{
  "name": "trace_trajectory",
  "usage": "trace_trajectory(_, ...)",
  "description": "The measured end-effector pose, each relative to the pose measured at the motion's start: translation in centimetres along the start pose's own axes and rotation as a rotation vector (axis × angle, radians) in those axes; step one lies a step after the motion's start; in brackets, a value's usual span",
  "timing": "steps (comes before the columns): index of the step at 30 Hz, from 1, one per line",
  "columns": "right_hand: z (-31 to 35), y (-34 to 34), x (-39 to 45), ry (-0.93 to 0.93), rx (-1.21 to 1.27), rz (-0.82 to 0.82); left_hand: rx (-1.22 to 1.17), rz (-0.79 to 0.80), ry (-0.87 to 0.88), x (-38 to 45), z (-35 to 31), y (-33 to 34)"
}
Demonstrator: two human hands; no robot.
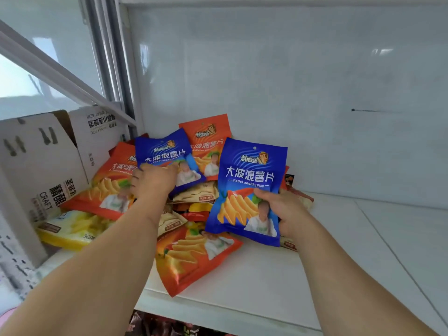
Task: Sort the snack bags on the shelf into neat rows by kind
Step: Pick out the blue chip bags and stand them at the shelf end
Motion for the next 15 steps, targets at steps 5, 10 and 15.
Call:
trace_trajectory(5,-0.8,0.8,0.6,0.003,-0.038,-0.044,0.098,0.040,0.025,2.7,0.5,-0.2)
trace_trajectory(10,-0.9,1.1,0.8,-0.001,-0.048,-0.047,-0.131,0.073,-0.094,4.9,0.2,-0.4)
trace_trajectory(15,-0.8,1.0,0.2,0.000,-0.061,-0.059,-0.554,0.256,-0.183,5.0,0.3,-0.1)
Point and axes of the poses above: each hand's wrist, its own x-axis towards the middle knuckle, its own y-axis out of the palm, z = x × y, the point moved 1 cm from there along x, towards the middle knuckle
